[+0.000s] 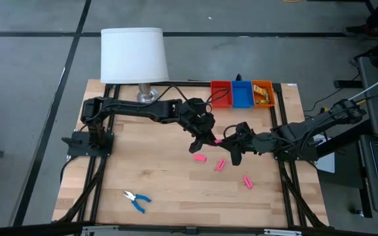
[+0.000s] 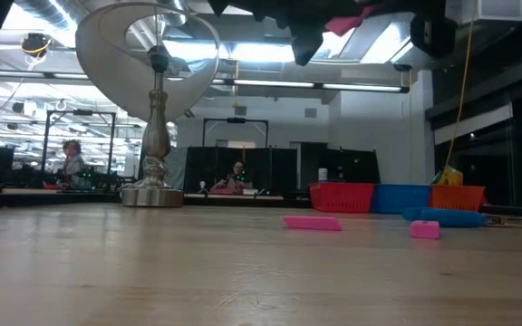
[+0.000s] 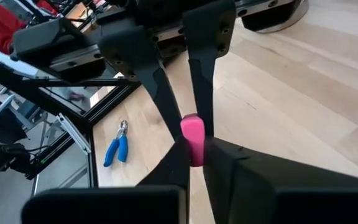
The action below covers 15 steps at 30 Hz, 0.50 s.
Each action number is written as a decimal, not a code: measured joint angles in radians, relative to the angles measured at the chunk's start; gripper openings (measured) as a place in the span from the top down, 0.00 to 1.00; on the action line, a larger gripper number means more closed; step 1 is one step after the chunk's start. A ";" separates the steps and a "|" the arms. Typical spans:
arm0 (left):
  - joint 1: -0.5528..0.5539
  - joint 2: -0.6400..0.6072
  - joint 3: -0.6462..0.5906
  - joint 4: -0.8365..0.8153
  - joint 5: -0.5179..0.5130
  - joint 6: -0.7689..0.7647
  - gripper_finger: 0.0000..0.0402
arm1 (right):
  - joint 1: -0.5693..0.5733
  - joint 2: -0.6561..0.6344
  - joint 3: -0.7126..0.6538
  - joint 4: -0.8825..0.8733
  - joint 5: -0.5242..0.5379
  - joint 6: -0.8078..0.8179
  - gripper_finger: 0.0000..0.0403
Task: Pick & Place School Supplies
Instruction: Put the pink eraser into the red bin
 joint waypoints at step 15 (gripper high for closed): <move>0.024 -0.041 0.003 -0.162 -0.191 0.090 0.54 | -0.004 0.003 0.000 0.036 0.049 0.002 0.95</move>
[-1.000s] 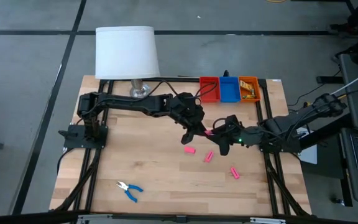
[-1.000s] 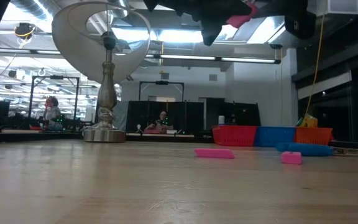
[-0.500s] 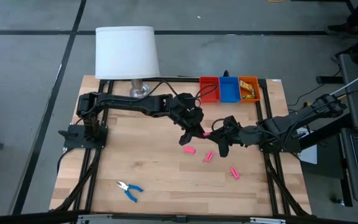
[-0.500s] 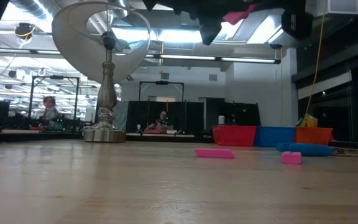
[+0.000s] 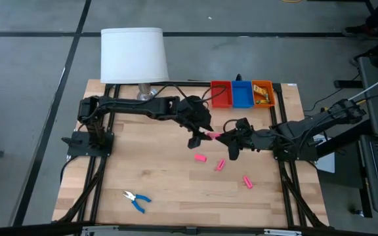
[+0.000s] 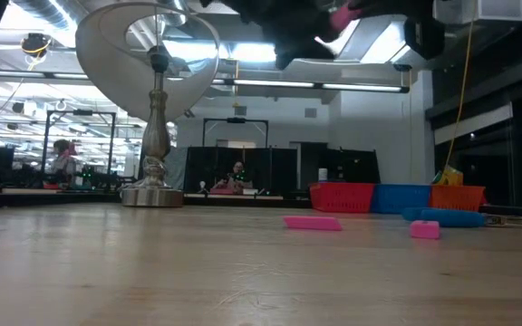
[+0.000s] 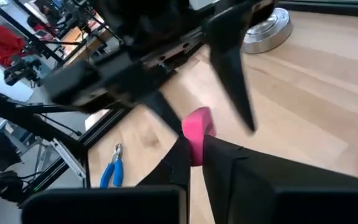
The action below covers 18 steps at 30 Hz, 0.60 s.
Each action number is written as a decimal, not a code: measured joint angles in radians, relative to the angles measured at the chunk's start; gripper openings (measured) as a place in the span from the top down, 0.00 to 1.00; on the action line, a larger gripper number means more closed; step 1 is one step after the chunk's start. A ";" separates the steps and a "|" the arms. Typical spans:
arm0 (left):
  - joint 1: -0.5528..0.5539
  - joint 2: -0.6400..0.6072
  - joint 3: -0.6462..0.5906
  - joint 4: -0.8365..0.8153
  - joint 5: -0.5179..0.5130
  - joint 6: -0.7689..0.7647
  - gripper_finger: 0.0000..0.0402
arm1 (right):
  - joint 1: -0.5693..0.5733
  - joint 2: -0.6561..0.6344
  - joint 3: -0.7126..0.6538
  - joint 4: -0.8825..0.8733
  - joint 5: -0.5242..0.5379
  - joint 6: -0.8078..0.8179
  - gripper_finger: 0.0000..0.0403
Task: Pick & Place School Supplies
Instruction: Put the pink eraser into the red bin
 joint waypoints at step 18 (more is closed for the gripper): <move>-0.280 -0.233 -0.002 -0.558 -0.443 -0.256 0.45 | -0.312 0.054 0.002 -0.256 0.057 0.142 0.96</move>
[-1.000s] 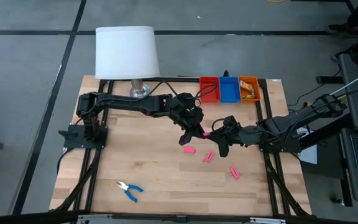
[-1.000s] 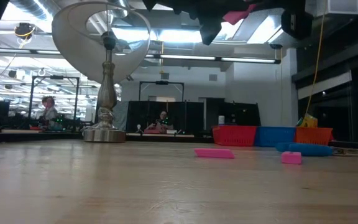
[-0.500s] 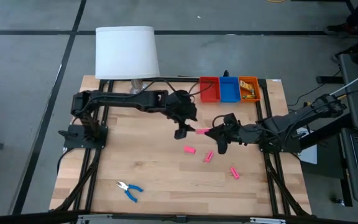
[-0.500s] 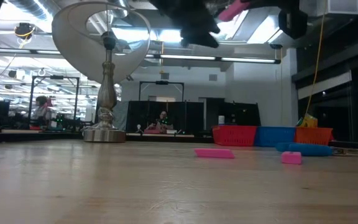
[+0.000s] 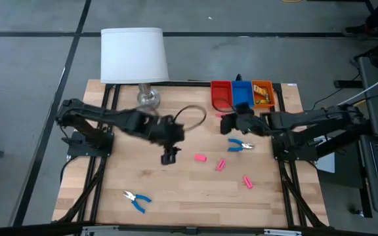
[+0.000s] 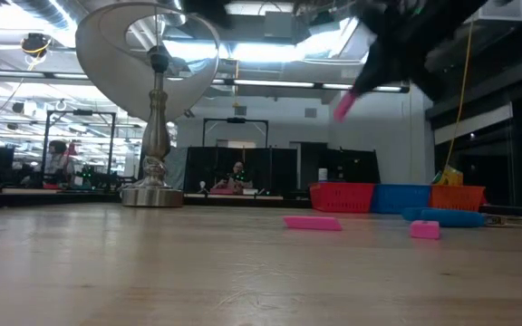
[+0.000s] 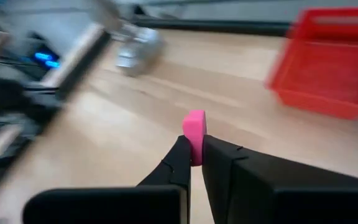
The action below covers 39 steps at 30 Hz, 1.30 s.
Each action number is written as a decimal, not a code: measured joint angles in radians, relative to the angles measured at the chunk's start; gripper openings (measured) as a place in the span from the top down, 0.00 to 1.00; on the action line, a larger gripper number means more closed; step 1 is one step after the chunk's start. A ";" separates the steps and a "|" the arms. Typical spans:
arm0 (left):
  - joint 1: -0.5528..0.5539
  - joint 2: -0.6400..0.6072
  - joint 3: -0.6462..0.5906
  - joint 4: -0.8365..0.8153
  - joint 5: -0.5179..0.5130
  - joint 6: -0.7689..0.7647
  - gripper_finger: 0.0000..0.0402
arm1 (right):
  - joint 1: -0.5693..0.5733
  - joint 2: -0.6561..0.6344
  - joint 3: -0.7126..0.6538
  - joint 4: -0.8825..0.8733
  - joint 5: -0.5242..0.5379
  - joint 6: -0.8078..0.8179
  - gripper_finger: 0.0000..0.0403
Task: Pick & Place School Supplies
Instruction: Put the pink eraser into the red bin
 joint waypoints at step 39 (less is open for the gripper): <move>-0.446 -0.135 -0.457 -0.165 -0.623 -1.340 0.55 | -0.792 0.611 0.484 -0.379 -0.565 -0.533 0.96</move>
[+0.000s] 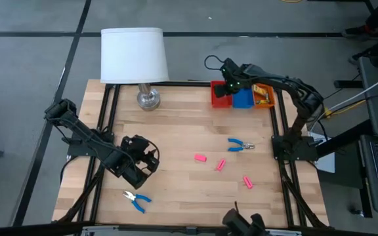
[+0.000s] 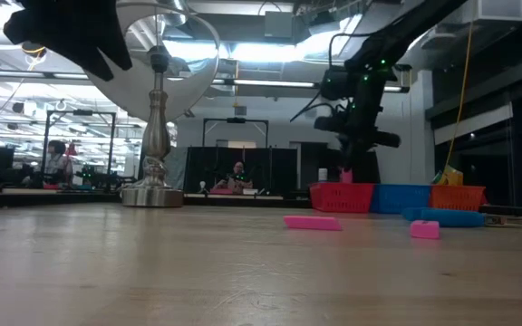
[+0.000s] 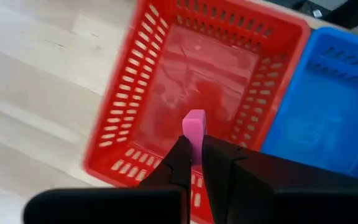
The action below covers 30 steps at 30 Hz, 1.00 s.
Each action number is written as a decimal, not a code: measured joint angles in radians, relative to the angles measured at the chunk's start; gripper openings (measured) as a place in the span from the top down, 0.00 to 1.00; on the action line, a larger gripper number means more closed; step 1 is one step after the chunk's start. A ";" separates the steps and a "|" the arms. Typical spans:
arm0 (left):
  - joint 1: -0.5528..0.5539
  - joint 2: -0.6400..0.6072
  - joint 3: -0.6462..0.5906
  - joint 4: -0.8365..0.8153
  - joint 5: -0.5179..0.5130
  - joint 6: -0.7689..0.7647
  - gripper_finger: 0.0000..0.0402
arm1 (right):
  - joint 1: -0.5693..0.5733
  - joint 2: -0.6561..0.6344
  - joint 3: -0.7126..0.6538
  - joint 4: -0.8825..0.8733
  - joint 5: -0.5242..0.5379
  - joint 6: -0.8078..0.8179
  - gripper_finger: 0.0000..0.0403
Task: Pick & Place School Supplies
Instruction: Put the pink eraser into the red bin
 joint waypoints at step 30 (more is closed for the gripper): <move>0.319 0.007 0.000 0.360 0.170 1.107 0.50 | 0.129 -0.246 -0.014 -0.023 0.050 -0.074 0.52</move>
